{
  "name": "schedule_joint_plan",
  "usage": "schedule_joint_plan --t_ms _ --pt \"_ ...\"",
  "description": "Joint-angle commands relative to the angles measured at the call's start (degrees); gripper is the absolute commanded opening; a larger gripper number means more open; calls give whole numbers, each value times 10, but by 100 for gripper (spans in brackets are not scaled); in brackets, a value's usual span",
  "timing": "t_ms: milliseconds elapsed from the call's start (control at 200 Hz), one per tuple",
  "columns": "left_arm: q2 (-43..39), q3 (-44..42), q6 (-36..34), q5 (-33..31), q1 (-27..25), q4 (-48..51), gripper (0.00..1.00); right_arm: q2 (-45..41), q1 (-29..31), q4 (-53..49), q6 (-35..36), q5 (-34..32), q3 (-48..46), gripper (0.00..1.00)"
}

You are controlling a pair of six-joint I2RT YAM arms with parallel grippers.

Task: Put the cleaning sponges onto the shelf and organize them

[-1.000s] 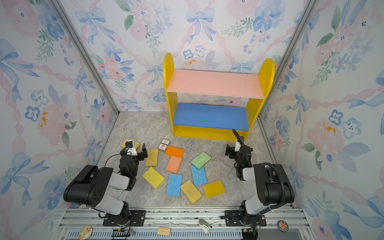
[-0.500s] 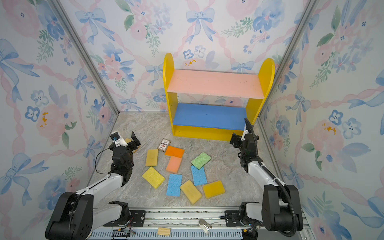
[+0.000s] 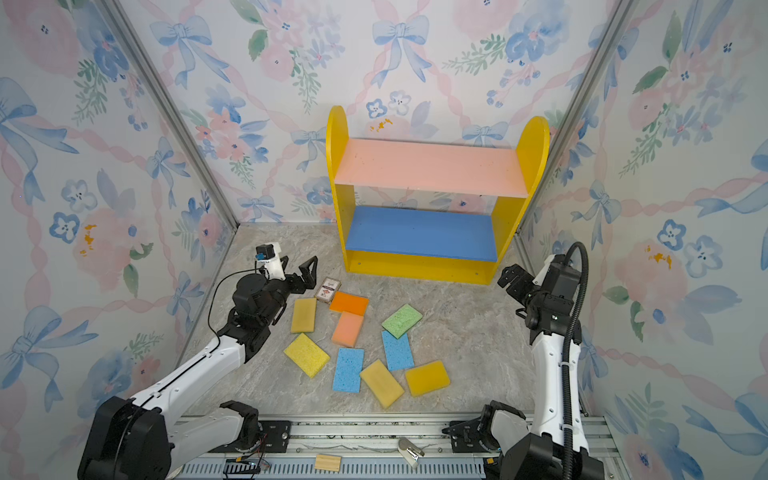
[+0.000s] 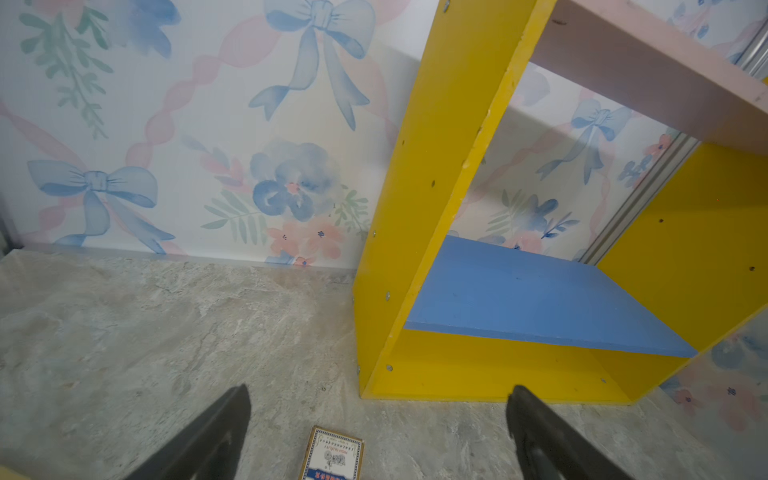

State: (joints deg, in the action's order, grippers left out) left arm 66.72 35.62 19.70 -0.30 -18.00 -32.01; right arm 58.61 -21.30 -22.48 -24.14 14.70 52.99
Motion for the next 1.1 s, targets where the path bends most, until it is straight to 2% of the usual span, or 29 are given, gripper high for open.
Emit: schedule_joint_plan --t_ms 0,95,250,415,550,640,895,1095 --pt "53 50 -25 54 -23 -77 98 16 -7 8 22 62 16 97" --pt "102 86 -55 51 -41 -85 98 32 -6 42 30 71 33 97" --pt "148 90 -64 24 -45 -143 98 80 2 75 72 66 82 97" --pt "210 126 -73 42 -44 -177 98 151 32 116 114 53 127 100" --pt "250 166 -87 33 -45 -187 98 208 63 110 163 6 181 100" --pt "272 194 -93 41 -44 -187 98 230 70 124 169 -15 200 100" --pt "319 246 -95 16 -45 -187 98 255 80 182 185 -48 205 94" --pt "363 297 -95 -12 -45 -186 93 269 65 224 168 -18 206 83"
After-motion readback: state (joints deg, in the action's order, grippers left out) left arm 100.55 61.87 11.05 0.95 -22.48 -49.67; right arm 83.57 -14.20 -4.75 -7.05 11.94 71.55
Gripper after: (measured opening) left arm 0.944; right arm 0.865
